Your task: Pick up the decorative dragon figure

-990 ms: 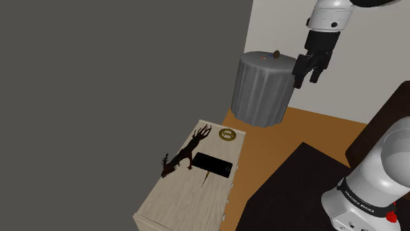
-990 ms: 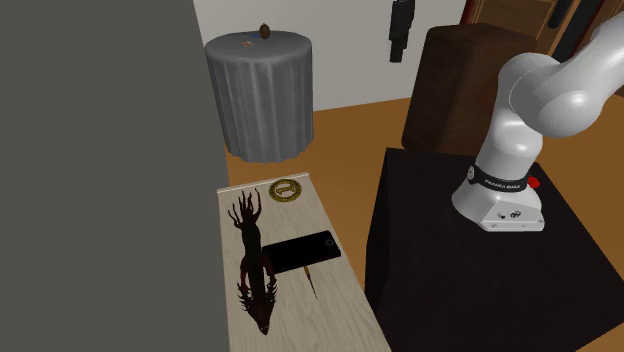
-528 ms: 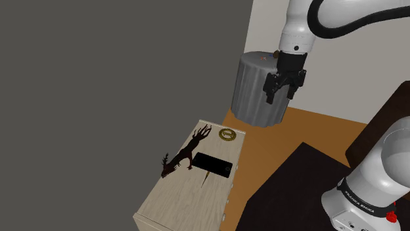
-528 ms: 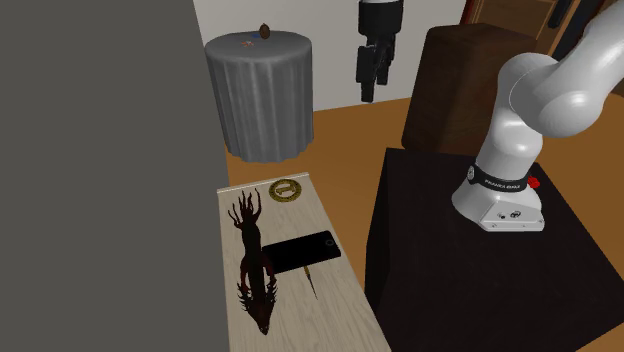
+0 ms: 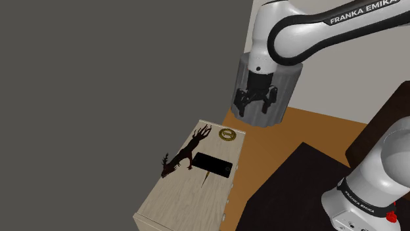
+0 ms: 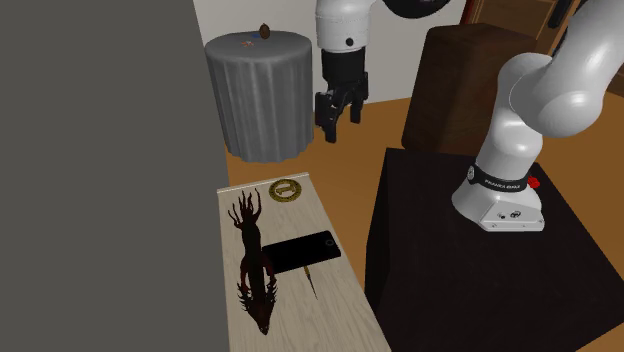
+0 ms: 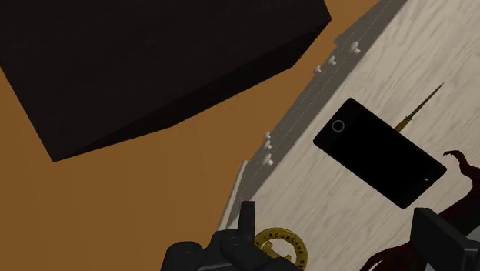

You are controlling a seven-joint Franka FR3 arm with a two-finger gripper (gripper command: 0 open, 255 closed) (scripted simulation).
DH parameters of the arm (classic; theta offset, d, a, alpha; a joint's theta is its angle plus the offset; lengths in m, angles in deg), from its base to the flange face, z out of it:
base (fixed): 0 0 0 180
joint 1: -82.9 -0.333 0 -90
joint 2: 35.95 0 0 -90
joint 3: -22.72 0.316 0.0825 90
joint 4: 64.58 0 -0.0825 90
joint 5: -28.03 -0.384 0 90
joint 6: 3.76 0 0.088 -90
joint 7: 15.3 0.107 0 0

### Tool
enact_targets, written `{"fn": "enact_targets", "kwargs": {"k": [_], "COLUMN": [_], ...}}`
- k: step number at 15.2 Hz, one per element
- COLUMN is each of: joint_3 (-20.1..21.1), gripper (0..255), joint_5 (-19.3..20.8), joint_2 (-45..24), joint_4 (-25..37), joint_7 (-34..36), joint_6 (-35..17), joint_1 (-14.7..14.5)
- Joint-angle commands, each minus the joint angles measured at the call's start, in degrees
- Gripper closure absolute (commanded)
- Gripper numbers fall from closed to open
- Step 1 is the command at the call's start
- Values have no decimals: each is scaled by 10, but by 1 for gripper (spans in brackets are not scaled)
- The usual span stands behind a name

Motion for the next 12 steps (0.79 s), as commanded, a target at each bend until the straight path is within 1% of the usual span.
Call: {"fn": "enact_targets", "kwargs": {"k": [1,4,7,12], "joint_3": [19,41,55,60], "gripper": [0,0,0,0], "joint_5": [0,11,31,78], "joint_2": [-48,-116,-188,-310], "joint_4": [18,48,84,161], "joint_7": [41,99,159,259], "joint_6": [-31,-70,-104,-144], "joint_1": [1,5,5,-7]}}
